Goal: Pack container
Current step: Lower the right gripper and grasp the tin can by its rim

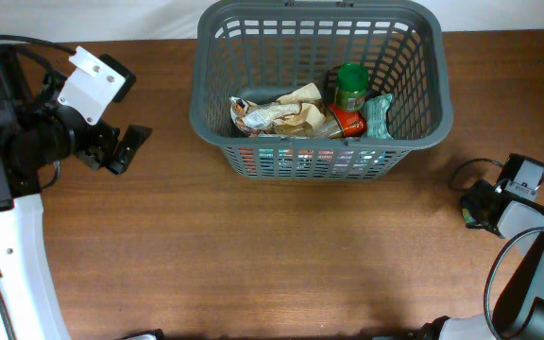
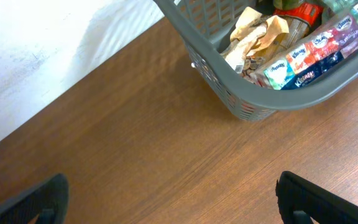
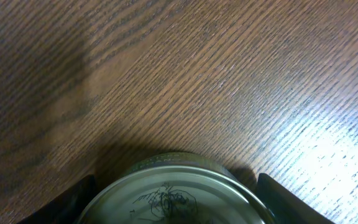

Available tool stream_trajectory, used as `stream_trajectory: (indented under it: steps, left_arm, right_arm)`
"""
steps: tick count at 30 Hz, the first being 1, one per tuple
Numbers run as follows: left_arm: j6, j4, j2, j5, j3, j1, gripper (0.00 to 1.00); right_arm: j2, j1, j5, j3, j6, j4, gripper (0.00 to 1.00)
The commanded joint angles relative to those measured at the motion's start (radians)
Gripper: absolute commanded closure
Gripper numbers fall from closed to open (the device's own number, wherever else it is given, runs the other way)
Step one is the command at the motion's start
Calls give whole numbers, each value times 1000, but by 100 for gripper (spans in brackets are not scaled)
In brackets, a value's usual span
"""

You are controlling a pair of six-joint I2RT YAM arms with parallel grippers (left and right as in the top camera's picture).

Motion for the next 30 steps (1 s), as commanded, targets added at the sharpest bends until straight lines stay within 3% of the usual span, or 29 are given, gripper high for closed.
stream_trajectory:
  steps: [1, 18, 30]
  left_arm:
    - [16, -1, 0, -4, -6, 6, 1]
    - [16, -2, 0, -4, -6, 6, 1]
    - [16, -2, 0, -4, -6, 6, 1]
  right_arm:
    - [38, 0, -28, -17, -5, -23, 36]
    - [29, 0, -97, -1, 3, -40, 49]
    - [-84, 3, -108, 244, 6, -284, 48]
